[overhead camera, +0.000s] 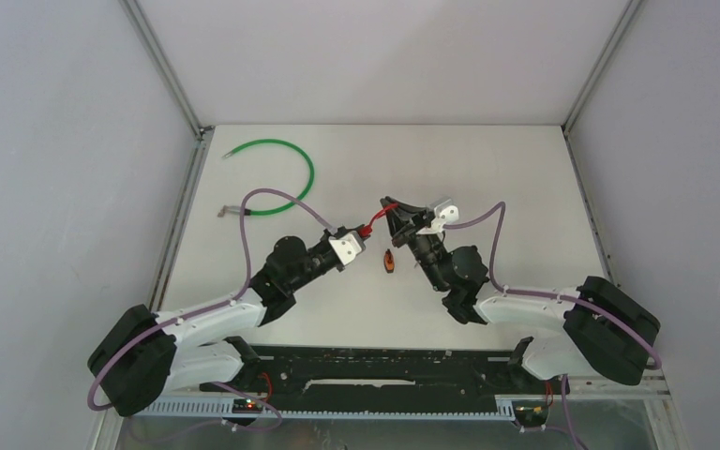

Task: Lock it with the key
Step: Lock the lock.

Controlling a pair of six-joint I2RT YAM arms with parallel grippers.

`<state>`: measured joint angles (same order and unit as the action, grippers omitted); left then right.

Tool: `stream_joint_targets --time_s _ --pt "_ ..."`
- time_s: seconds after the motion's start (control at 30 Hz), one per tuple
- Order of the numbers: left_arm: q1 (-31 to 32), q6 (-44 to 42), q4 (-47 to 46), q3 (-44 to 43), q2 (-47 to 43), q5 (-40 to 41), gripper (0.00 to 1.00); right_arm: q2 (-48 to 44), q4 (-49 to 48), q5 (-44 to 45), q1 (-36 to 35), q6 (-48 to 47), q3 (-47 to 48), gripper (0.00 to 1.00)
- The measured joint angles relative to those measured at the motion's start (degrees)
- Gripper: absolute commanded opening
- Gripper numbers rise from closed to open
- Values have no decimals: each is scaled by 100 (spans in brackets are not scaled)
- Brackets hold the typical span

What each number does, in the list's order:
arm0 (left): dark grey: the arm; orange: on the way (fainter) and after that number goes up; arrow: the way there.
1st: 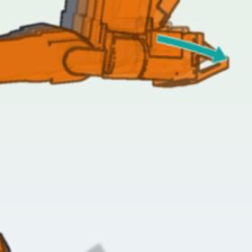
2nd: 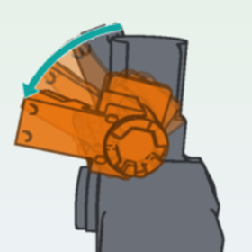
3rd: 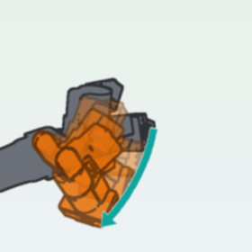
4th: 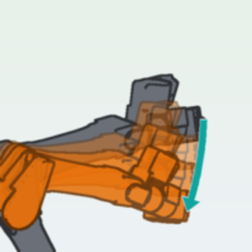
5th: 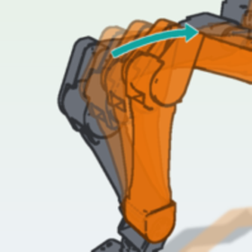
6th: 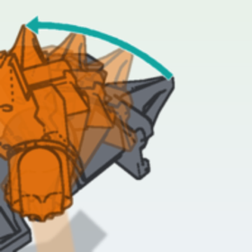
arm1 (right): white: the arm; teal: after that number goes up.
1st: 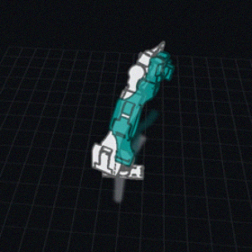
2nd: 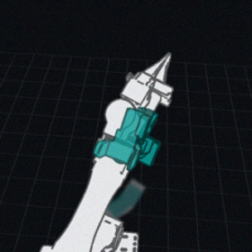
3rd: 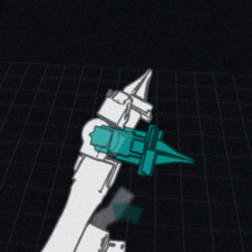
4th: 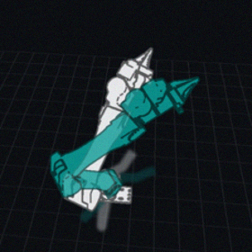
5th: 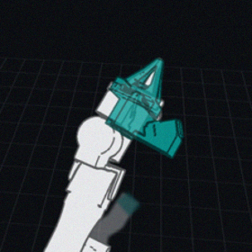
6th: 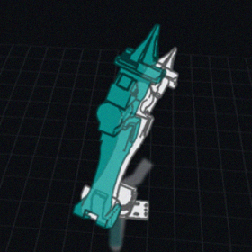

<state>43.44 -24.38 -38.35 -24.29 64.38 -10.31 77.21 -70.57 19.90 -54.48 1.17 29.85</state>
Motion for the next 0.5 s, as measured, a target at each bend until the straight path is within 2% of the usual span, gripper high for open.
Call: stream_joint_targets --time_s 0.5 --pt "0 2 -149 229 -173 136 0 33 96 -157 -138 520 0 0"
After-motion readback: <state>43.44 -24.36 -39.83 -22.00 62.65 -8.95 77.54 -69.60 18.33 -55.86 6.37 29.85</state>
